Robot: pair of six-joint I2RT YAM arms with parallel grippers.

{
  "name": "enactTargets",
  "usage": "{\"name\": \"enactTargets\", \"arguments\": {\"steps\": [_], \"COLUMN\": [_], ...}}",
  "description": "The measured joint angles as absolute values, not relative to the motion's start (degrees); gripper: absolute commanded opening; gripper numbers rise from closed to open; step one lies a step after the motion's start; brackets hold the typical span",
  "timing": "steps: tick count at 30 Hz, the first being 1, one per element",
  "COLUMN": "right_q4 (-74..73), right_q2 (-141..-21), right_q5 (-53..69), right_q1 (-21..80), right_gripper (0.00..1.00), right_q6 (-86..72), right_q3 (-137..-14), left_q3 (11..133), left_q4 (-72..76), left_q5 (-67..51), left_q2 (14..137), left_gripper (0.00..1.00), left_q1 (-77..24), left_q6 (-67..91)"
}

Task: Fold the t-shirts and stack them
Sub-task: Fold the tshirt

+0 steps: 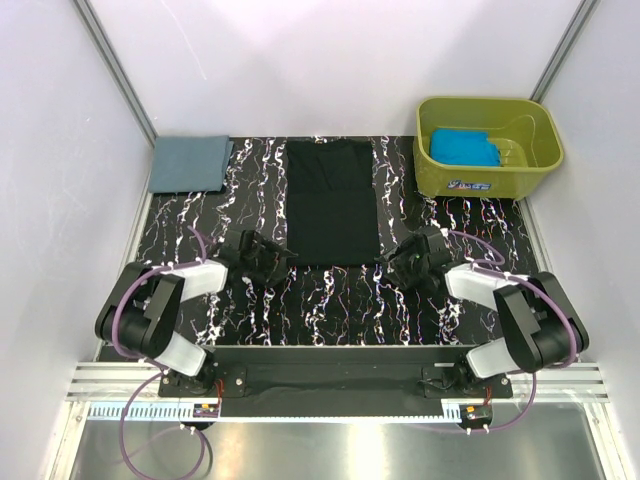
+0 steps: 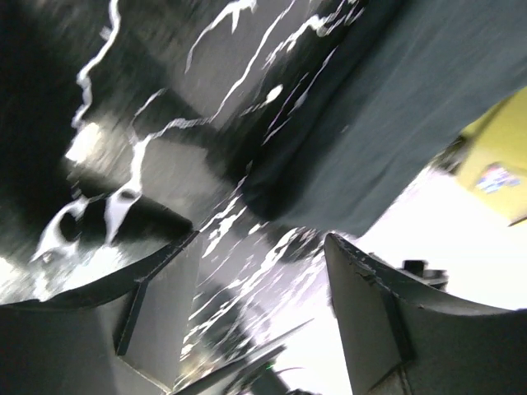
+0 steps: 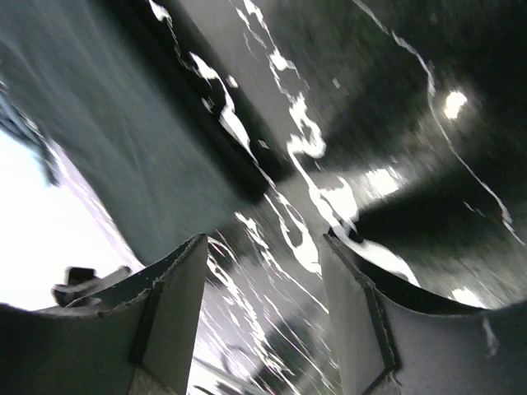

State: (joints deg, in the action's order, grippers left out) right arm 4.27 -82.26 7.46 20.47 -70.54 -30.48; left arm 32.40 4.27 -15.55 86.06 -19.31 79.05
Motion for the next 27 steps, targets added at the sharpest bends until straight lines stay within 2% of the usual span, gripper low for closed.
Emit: {"name": "enactTargets", "arguments": {"steps": [8,10,15,22,24,25,26,27], "right_q4": [11.03,11.07,10.79,13.02,13.58,13.52,13.43,13.63], "right_q2": [-86.19,-86.5,-87.46,-90.24,-91.35,-92.07,-92.73,-93.41], "right_q5": [4.14,3.29,1.87,0.91,0.64,0.32,0.21,0.23], "right_q1": [22.76,23.31,23.57,23.62,23.64,23.64,23.64,23.64], "right_gripper": [0.59,0.54,0.52,0.51,0.3,0.16,0.04,0.0], "right_q6": [-79.07,-80.44,-82.67,-85.8,-86.04,-86.0,-86.08,-86.19], "right_q3": [-30.44,-30.59,-31.11,-32.38,-33.15,-33.41,-33.5,-33.54], "left_q3": [29.43,29.36,29.34,29.47,29.47,29.43,29.36,29.34], "left_q4": [12.99,13.02,14.24,16.38,17.23,17.52,17.93,18.41], "left_q5": [-13.21,-12.6,-12.19,-12.03,-12.05,-12.01,-12.01,-12.19], "left_q2": [87.99,88.09,89.71,92.03,92.6,93.01,93.43,93.62], "left_gripper": [0.61,0.57,0.49,0.32,0.2,0.15,0.04,0.0], "left_q1": [-20.12,-20.34,-20.47,-20.58,-20.58,-20.62,-20.62,-20.62], "left_q6": [89.91,91.46,94.08,95.83,96.27,96.42,96.51,96.62]}}
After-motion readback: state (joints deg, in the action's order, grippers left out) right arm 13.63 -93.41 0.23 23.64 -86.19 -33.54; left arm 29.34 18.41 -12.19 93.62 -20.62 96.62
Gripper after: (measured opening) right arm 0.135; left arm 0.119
